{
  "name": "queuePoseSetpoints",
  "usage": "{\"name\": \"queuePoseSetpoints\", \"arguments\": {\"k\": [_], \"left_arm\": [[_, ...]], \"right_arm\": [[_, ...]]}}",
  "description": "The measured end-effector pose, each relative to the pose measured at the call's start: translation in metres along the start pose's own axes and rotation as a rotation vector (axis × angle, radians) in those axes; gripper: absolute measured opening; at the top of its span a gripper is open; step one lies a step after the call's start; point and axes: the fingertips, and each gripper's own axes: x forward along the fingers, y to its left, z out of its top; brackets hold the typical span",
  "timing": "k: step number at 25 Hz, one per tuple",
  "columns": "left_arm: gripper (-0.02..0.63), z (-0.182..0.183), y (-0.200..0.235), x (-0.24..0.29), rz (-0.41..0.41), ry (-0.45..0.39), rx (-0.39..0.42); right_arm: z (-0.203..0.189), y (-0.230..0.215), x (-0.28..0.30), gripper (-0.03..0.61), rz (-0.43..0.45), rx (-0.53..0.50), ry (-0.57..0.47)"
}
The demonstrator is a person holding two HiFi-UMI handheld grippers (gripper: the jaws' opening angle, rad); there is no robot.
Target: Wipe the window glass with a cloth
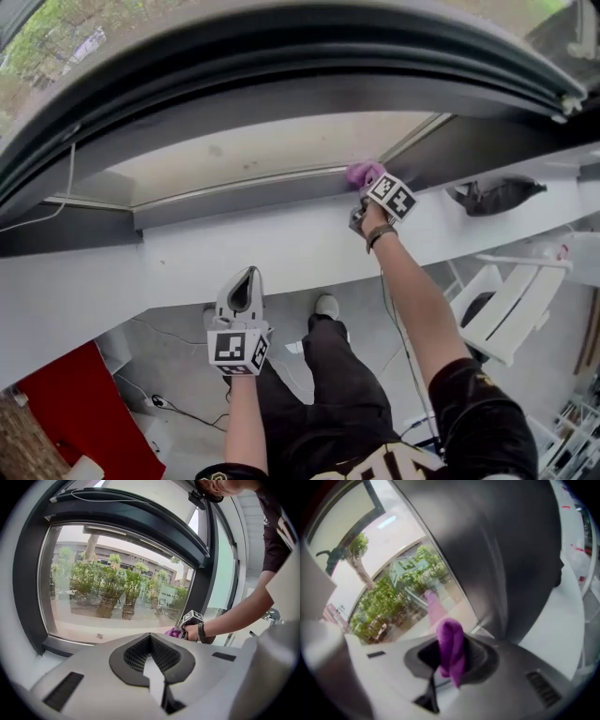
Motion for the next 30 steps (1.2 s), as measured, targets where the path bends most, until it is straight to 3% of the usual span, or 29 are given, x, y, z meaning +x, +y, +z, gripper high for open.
{"name": "queuePoseSetpoints", "arguments": {"k": [5, 14, 24, 30], "left_arm": [[0.009, 0.034, -0.037, -0.023, 0.01, 0.008, -0.029], [0.009, 0.21, -0.074, -0.105, -0.043, -0.161, 0.049], [0.009, 0.369, -0.066, -0.171, -0.055, -0.431, 0.159], [0.009, 0.404, -0.067, -0.183, -0.059, -0.483, 0.206]], "right_arm": [[-0.01, 0.051, -0.104, 0.08, 0.173, -0.096, 0.031], [0.016, 0.218, -0.359, 0.08, 0.489, -0.436, -0.124], [0.088, 0.385, -0.53, 0.08, 0.665, -0.651, -0.485], [0.097, 0.425, -0.565, 0.08, 0.704, -0.684, -0.574]]}}
